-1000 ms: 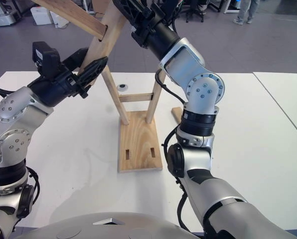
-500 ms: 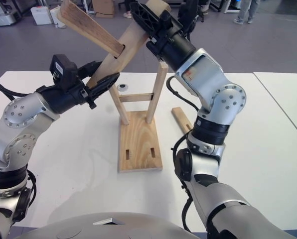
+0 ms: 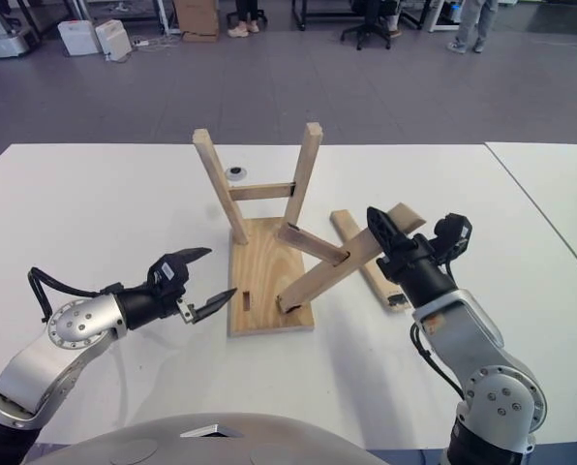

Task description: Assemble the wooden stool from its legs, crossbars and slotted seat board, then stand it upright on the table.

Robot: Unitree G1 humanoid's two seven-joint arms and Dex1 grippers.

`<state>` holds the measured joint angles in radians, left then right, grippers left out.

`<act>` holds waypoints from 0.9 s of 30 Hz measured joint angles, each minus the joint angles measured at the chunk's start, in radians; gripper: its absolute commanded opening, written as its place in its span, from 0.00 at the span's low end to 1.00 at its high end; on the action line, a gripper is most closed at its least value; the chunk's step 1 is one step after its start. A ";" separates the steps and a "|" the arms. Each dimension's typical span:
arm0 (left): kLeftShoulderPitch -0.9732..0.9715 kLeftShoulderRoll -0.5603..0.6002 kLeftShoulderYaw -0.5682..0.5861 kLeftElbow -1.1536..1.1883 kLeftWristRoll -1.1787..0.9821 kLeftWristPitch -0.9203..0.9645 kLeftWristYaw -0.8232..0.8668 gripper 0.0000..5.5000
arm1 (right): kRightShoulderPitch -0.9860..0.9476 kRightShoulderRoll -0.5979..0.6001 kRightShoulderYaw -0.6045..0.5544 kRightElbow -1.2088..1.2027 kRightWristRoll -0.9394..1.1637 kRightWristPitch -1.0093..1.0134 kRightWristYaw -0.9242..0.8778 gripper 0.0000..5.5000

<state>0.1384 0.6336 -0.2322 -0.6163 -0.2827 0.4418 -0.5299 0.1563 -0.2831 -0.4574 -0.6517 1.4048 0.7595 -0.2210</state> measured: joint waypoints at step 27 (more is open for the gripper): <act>-0.025 -0.080 0.029 0.029 0.059 -0.012 -0.005 0.83 | -0.046 -0.139 0.348 0.053 -0.716 -0.239 0.269 0.33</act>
<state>0.1139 0.5534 -0.2036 -0.5870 -0.2235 0.4301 -0.5344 0.1105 -0.4222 -0.1091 -0.5986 0.6890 0.5202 0.0478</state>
